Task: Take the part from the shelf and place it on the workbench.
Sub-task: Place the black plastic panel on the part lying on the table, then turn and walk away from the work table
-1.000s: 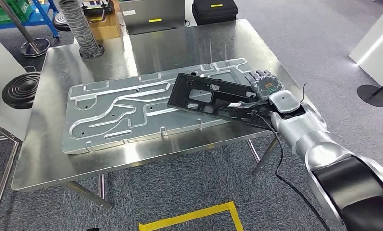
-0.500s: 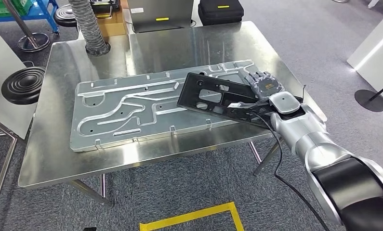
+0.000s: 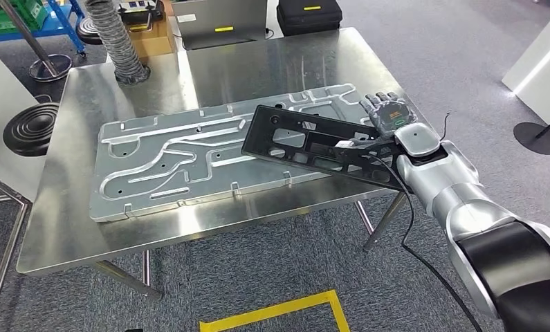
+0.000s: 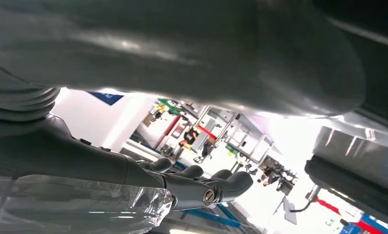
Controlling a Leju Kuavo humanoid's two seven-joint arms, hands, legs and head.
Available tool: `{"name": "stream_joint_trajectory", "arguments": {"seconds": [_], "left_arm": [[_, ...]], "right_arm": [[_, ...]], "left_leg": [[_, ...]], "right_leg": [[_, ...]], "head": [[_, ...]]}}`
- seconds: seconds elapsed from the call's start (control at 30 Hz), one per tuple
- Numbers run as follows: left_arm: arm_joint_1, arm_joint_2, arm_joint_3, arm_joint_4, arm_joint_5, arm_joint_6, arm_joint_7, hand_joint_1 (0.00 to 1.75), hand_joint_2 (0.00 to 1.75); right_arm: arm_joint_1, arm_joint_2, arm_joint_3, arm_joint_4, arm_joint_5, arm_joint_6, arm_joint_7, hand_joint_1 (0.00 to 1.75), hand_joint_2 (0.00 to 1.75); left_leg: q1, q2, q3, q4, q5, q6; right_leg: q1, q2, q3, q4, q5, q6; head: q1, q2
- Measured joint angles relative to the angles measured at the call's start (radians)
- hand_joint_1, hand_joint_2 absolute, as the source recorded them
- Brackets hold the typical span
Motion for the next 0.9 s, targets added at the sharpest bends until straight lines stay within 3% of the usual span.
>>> {"name": "stream_joint_trajectory", "arguments": {"seconds": [0.07, 0.13, 0.27, 0.33, 0.4, 0.43, 0.47, 0.5, 0.57, 0.63, 0.7, 0.77, 0.83, 0.9], "left_arm": [[0.0, 0.002, 0.0, 0.0, 0.001, 0.0, 0.0, 0.0, 0.0], [-0.001, 0.003, 0.0, 0.0, 0.004, -0.001, 0.001, 0.0, 0.0], [0.001, 0.003, 0.006, 0.0, 0.015, -0.007, 0.016, 0.0, 0.0], [-0.001, 0.003, 0.012, 0.0, 0.021, -0.01, 0.021, 0.0, 0.0], [0.0, 0.003, 0.016, 0.0, 0.023, -0.012, 0.026, 0.0, 0.0], [0.001, 0.003, 0.016, 0.0, 0.024, -0.012, 0.029, 0.0, 0.0], [0.001, 0.003, 0.017, 0.0, 0.025, -0.012, 0.031, 0.0, 0.0], [0.001, 0.003, 0.018, 0.0, 0.026, -0.012, 0.033, 0.0, 0.0], [-0.001, 0.002, 0.02, 0.0, 0.027, -0.012, 0.033, 0.0, 0.0], [-0.003, 0.001, 0.021, 0.0, 0.027, -0.012, 0.033, 0.0, 0.0], [-0.003, 0.001, 0.022, 0.0, 0.026, -0.014, 0.033, 0.0, 0.0], [-0.002, 0.001, 0.022, 0.0, 0.023, -0.015, 0.033, 0.0, 0.0], [-0.002, 0.001, 0.022, 0.0, 0.02, -0.015, 0.033, 0.0, 0.0], [-0.002, 0.002, 0.022, 0.0, 0.019, -0.016, 0.033, 0.0, 0.0]], "right_arm": [[-0.011, -0.007, 0.0, -0.001, 0.002, -0.001, -0.002, 0.0, 0.0], [-0.026, -0.017, -0.001, -0.003, 0.003, -0.001, -0.009, 0.0, 0.0], [-0.048, -0.029, -0.002, -0.007, 0.003, 0.002, -0.021, 0.0, 0.0], [-0.055, -0.031, -0.002, -0.01, 0.003, 0.005, -0.023, 0.0, 0.0], [-0.057, -0.031, -0.002, -0.01, 0.003, 0.01, -0.025, 0.0, 0.0], [-0.056, -0.031, -0.002, -0.01, 0.003, 0.011, -0.025, 0.0, 0.0], [-0.055, -0.031, -0.002, -0.01, 0.003, 0.012, -0.026, 0.0, 0.0], [-0.055, -0.031, -0.002, -0.01, 0.004, 0.012, -0.026, 0.0, 0.0], [-0.059, -0.031, -0.002, -0.011, 0.004, 0.012, -0.027, 0.0, 0.0], [-0.063, -0.031, -0.003, -0.013, 0.004, 0.01, -0.028, 0.0, 0.0], [-0.064, -0.031, -0.003, -0.013, 0.004, 0.01, -0.029, 0.0, 0.0], [-0.064, -0.03, -0.003, -0.013, 0.004, 0.01, -0.029, 0.0, 0.0], [-0.064, -0.027, -0.003, -0.014, 0.004, 0.01, -0.029, 0.0, 0.0], [-0.063, -0.026, -0.004, -0.013, 0.004, 0.01, -0.029, 0.0, 0.0]], "left_leg": [[0.0, 0.001, 0.064, -0.134, 0.064, 0.003], [-0.001, 0.0, 0.106, -0.22, 0.087, 0.013], [-0.001, 0.0, 0.11, -0.238, 0.09, 0.038], [0.002, 0.001, 0.11, -0.242, 0.095, 0.048], [0.002, 0.0, 0.109, -0.242, 0.096, 0.052], [0.002, 0.0, 0.108, -0.242, 0.097, 0.052], [0.001, 0.0, 0.108, -0.241, 0.098, 0.052], [0.001, -0.001, 0.108, -0.241, 0.099, 0.052], [-0.001, -0.002, 0.108, -0.24, 0.1, 0.05], [-0.004, -0.003, 0.104, -0.239, 0.104, 0.044], [-0.005, -0.003, 0.099, -0.24, 0.109, 0.034], [-0.006, -0.003, 0.095, -0.237, 0.102, 0.023], [-0.008, -0.002, 0.073, -0.179, 0.049, 0.015], [-0.005, -0.002, 0.032, -0.053, -0.033, 0.009]], "right_leg": [[0.0, 0.002, 0.0, 0.008, -0.006, 0.007], [0.003, 0.003, -0.005, 0.018, -0.011, 0.016], [0.002, 0.003, -0.012, 0.029, -0.019, 0.037], [-0.001, 0.002, -0.046, 0.11, -0.069, 0.046], [-0.001, 0.002, -0.11, 0.251, -0.134, 0.053], [-0.002, 0.002, -0.134, 0.301, -0.149, 0.055], [-0.002, 0.002, -0.14, 0.313, -0.144, 0.054], [-0.001, 0.002, -0.125, 0.285, -0.122, 0.051], [0.001, 0.002, -0.054, 0.142, -0.054, 0.04], [0.007, 0.002, -0.003, 0.035, -0.015, 0.029], [0.012, 0.001, 0.001, 0.017, -0.009, 0.023], [0.006, -0.002, -0.001, 0.005, 0.003, 0.013], [0.0, -0.007, -0.007, -0.008, 0.019, 0.001], [0.001, -0.008, -0.023, -0.007, 0.031, -0.003]], "head": [[0.0, 0.0], [0.0, 0.0], [0.0, 0.0], [0.0, 0.0], [0.0, 0.0], [0.0, 0.0], [0.0, 0.0], [0.0, 0.0], [0.0, 0.0], [0.0, 0.0], [0.0, 0.0], [0.0, 0.0], [0.0, 0.0], [0.0, 0.0]]}}
